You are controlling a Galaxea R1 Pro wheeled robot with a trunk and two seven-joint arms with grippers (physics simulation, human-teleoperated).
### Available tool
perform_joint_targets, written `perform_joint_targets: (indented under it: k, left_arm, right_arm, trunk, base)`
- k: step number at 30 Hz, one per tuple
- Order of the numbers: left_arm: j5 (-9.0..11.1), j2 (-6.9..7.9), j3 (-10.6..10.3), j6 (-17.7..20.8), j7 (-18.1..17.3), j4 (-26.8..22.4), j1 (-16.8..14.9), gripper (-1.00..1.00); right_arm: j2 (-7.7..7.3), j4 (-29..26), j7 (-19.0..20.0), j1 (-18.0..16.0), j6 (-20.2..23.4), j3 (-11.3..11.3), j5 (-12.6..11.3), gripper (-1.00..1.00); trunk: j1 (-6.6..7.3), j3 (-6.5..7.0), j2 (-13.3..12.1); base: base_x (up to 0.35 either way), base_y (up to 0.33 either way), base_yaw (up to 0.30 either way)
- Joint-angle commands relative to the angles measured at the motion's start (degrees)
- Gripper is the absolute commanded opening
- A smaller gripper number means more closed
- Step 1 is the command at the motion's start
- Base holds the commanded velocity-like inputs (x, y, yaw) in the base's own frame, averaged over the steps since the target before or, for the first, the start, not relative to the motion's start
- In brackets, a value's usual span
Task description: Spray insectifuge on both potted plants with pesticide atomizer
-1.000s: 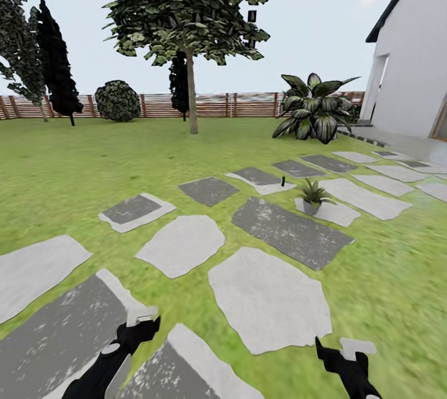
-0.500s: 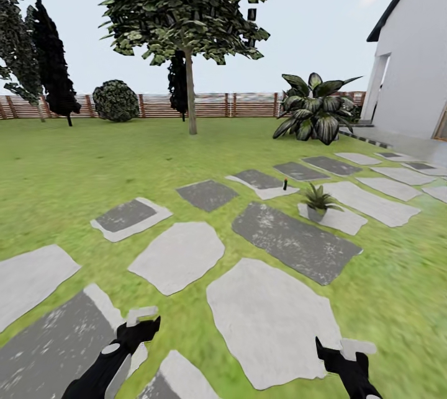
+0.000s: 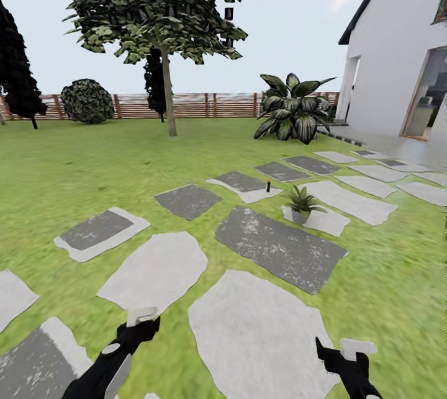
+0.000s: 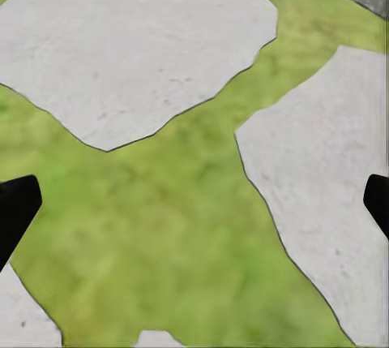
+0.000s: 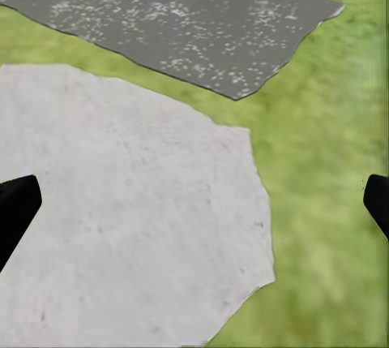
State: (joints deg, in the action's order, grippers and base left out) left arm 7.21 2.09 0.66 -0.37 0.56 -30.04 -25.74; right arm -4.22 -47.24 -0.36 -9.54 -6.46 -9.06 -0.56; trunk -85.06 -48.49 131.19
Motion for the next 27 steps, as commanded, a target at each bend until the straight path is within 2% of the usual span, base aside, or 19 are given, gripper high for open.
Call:
perform_joint_targets:
  k: [1,27]
  left_arm:
    - [0.60,0.02,-0.08,-0.04,0.06,-0.02,-0.01,1.00]
    - [0.61,0.51,-0.06,0.01,0.06,-0.02,-0.01,1.00]
  right_arm:
    - [0.00,0.04,-0.04,-0.04,-0.18,0.01,-0.06,1.00]
    - [0.00,0.10,-0.25,-0.04,-0.35,0.09,-0.06,1.00]
  trunk:
    - [-0.02,-0.06,0.02]
    - [-0.02,-0.06,0.02]
  base:
    - [0.332,0.000,-0.158]
    - [0.332,0.003,-0.014]
